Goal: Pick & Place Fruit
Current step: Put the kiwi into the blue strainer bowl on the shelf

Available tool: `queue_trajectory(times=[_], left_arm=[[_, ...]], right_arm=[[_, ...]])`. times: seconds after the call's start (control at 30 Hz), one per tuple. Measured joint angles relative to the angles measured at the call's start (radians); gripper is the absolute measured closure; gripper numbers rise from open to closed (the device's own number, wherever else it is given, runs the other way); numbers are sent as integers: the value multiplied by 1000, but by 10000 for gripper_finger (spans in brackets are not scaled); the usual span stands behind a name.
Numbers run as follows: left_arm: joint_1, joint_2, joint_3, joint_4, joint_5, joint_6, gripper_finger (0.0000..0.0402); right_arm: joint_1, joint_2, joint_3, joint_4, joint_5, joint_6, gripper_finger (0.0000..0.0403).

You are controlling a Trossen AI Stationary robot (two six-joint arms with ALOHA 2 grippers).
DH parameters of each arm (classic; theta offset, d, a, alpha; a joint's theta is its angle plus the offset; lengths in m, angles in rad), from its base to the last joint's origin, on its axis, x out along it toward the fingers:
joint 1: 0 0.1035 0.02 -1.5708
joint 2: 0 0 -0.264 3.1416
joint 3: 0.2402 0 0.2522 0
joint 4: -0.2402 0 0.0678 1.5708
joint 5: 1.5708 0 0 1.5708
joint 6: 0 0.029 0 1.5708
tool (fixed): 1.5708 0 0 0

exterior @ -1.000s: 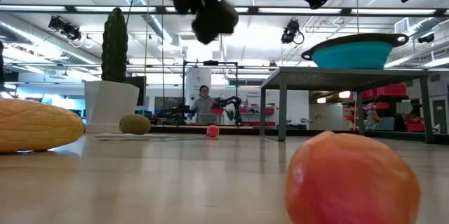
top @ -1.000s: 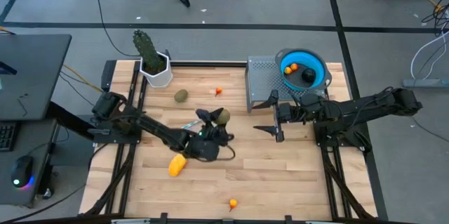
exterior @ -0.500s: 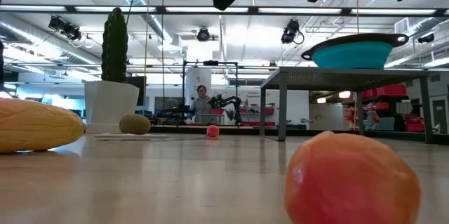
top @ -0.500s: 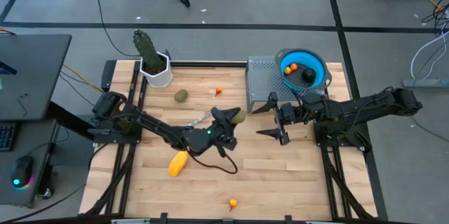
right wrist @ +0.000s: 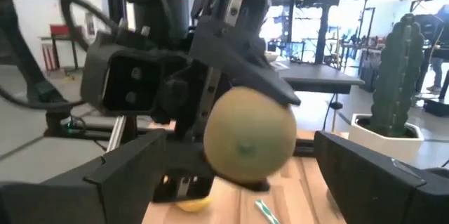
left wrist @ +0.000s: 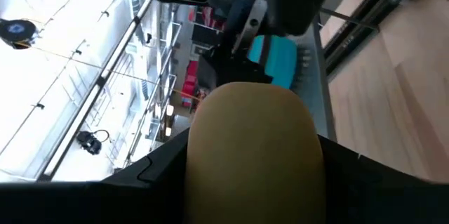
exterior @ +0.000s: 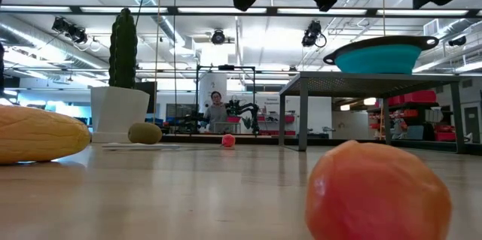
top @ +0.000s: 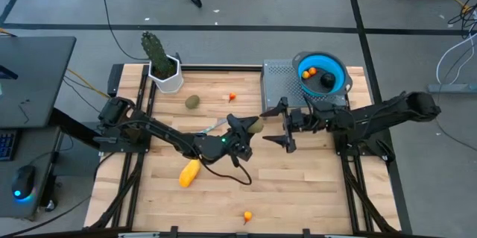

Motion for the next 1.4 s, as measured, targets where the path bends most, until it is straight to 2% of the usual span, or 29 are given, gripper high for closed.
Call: queue_trajectory(times=[0.3,0.57,0.77,0.97,1.23,1.4], left_arm=[[0,0,0,-14,0,-11,166],[0,0,0,-14,36,-23,166],[0,0,0,-24,33,-28,166],[0,0,0,-24,10,-27,166],[-1,0,0,-24,12,-50,166],[-2,0,0,-23,22,-68,166]], right_arm=[[0,105,0,191,8,45,27],[0,198,49,198,8,71,27],[0,208,56,210,51,74,31],[0,208,56,208,51,106,71],[-1,208,57,209,-33,125,153],[-1,207,57,210,-52,147,171]])
